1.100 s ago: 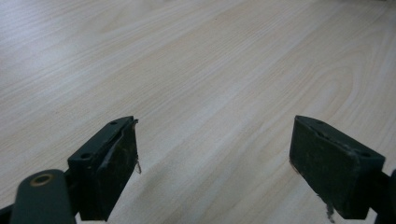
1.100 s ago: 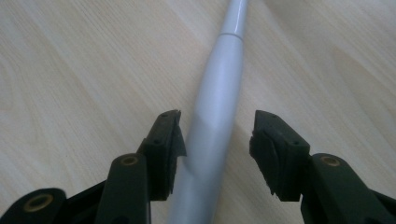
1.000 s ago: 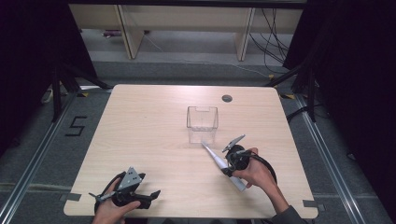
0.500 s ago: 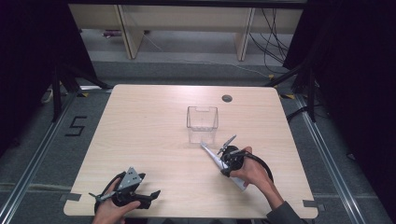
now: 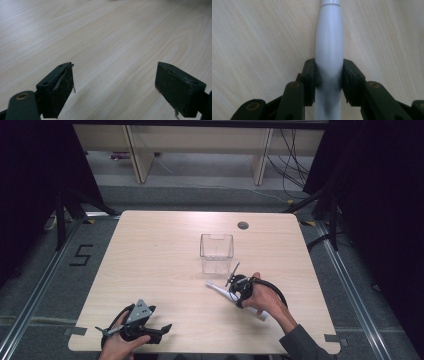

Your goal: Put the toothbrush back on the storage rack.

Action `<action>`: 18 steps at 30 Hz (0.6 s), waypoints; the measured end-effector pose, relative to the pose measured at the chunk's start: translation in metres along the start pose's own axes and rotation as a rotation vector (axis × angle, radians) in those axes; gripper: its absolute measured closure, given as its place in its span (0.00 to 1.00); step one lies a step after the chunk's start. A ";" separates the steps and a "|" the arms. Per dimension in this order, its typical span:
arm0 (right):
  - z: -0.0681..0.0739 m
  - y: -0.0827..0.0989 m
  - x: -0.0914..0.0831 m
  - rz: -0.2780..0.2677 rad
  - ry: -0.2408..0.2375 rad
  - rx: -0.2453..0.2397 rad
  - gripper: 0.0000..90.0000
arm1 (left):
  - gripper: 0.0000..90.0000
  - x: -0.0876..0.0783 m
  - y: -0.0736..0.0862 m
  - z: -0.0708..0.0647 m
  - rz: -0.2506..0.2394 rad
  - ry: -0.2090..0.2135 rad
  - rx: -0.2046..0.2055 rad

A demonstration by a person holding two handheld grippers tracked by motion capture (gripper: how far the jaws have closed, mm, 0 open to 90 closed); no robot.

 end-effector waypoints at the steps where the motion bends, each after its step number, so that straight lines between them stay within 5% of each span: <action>1: -0.001 0.000 0.000 0.015 0.010 0.003 0.74 | 0.17 -0.001 0.000 0.001 0.008 -0.002 0.007; 2: -0.003 -0.001 0.001 0.023 0.018 -0.031 0.74 | 0.17 -0.001 0.001 0.001 0.009 -0.001 0.010; 11: -0.001 0.001 0.000 0.052 0.019 -0.025 0.74 | 0.17 0.001 -0.001 -0.002 -0.016 0.011 -0.015; 18: -0.003 0.005 0.000 0.025 0.012 -0.040 0.74 | 0.17 0.000 0.000 0.000 -0.002 0.001 0.002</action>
Point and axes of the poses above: each handheld gripper's, and its own axes: x roughly forward along the jaws, y roughly out of its underside, z roughly to its left, the point moved 9 cm from there along x, roughly forward along the jaws, and after that the axes turned 2 degrees about z, right-handed, at the moved point
